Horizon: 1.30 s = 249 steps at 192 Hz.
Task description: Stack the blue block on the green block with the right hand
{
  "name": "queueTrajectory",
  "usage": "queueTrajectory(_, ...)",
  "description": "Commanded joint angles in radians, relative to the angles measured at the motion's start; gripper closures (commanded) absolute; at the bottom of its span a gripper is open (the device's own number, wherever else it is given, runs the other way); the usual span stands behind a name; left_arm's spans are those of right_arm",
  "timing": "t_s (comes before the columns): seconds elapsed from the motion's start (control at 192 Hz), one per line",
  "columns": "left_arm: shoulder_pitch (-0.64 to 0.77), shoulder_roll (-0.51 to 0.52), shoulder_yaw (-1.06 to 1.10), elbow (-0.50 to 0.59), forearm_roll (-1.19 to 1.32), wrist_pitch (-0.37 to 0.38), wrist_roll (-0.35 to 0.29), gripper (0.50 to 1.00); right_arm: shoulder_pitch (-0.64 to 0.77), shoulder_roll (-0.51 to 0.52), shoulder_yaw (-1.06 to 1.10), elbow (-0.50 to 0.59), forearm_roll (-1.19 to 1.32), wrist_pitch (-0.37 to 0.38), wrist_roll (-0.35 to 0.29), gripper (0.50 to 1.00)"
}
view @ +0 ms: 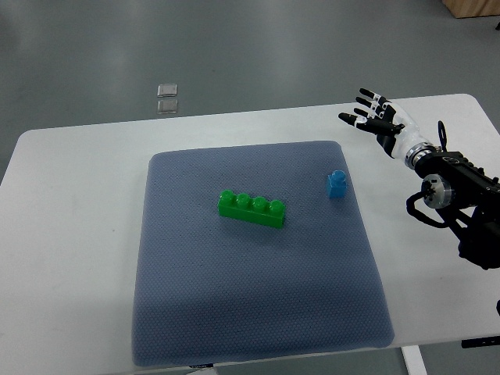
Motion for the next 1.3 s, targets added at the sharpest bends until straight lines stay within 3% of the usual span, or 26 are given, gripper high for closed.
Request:
queueTrajectory(0.0, 0.0, 0.0, -0.006, 0.0, 0.0, 0.0, 0.0, 0.5, -0.001, 0.0, 0.0, 0.0, 0.0, 0.0, 0.0, 0.581)
queueTrajectory(0.386, 0.0, 0.0, 0.002, 0.009, 0.0, 0.006, -0.002, 0.5, 0.007, -0.002, 0.011, 0.003, 0.009, 0.011, 0.002, 0.581)
queueTrajectory(0.574, 0.0, 0.0, 0.005, 0.011, 0.0, 0.006, -0.003, 0.5, 0.012, -0.011, 0.012, 0.003, 0.008, 0.075, 0.002, 0.581)
queueTrajectory(1.293, 0.0, 0.0, 0.005, 0.009, 0.0, 0.006, -0.003, 0.5, 0.022, -0.012, 0.008, 0.006, -0.001, 0.082, 0.0, 0.581)
